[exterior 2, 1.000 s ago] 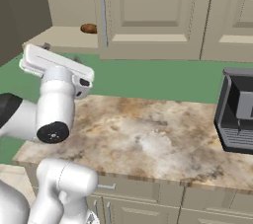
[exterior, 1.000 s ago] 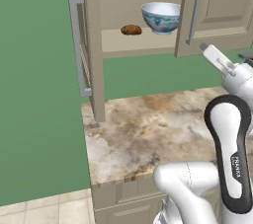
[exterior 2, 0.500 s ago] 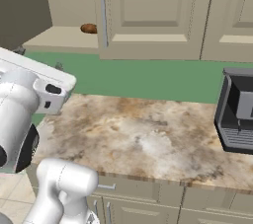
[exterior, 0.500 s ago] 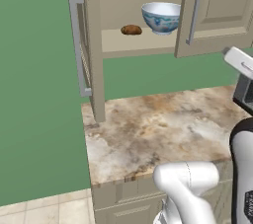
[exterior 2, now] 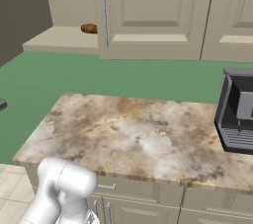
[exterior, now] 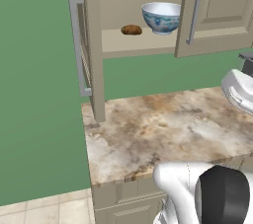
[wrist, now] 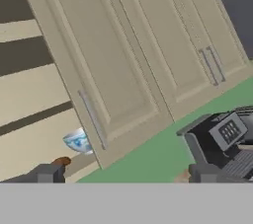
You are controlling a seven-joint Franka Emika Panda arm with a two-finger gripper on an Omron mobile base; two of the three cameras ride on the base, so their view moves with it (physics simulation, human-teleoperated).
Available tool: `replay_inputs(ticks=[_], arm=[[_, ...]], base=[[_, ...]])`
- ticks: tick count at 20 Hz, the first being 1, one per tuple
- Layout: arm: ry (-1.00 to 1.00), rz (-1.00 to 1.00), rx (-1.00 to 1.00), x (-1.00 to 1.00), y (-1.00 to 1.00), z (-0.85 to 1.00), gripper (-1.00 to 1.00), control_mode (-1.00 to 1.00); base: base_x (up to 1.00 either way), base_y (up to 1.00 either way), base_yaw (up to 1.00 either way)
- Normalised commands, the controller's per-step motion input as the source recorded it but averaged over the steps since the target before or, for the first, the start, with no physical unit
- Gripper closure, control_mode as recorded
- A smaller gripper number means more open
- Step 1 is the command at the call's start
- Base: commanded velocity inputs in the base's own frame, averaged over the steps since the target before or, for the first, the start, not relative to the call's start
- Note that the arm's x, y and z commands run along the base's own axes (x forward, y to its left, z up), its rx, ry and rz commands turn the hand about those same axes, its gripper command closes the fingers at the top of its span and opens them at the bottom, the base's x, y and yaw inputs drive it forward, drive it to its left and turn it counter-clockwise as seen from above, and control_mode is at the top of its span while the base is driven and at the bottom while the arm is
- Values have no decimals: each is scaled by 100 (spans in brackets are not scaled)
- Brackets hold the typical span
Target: Pick the mug and place it in the sink. Pick the bowl and place it in the open cabinet and then close the cabinet.
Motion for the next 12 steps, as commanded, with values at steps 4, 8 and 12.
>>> replay_inputs(ticks=[4,8,12], arm=[[0,-40,-21,-45,45,-2,-100,-100],[11,-11,-18,1,31,-15,-100,-100],[5,-1,-12,0,0,-8,-100,-100]], base=[[0,0,0],[0,0,0],[0,0,0]])
